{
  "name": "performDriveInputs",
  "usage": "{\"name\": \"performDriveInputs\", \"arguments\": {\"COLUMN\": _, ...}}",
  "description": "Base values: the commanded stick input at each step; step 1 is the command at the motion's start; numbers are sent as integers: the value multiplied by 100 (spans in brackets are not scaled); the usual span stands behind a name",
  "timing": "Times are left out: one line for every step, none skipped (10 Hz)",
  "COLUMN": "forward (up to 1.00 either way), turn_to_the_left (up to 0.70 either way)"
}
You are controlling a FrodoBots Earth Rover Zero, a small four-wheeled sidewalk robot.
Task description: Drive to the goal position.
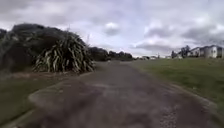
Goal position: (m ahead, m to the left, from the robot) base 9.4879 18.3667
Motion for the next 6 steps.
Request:
{"name": "performDriveInputs", "arguments": {"forward": 70, "turn_to_the_left": 0}}
{"name": "performDriveInputs", "arguments": {"forward": 70, "turn_to_the_left": 0}}
{"name": "performDriveInputs", "arguments": {"forward": 70, "turn_to_the_left": 0}}
{"name": "performDriveInputs", "arguments": {"forward": 70, "turn_to_the_left": 0}}
{"name": "performDriveInputs", "arguments": {"forward": 70, "turn_to_the_left": 0}}
{"name": "performDriveInputs", "arguments": {"forward": 70, "turn_to_the_left": 0}}
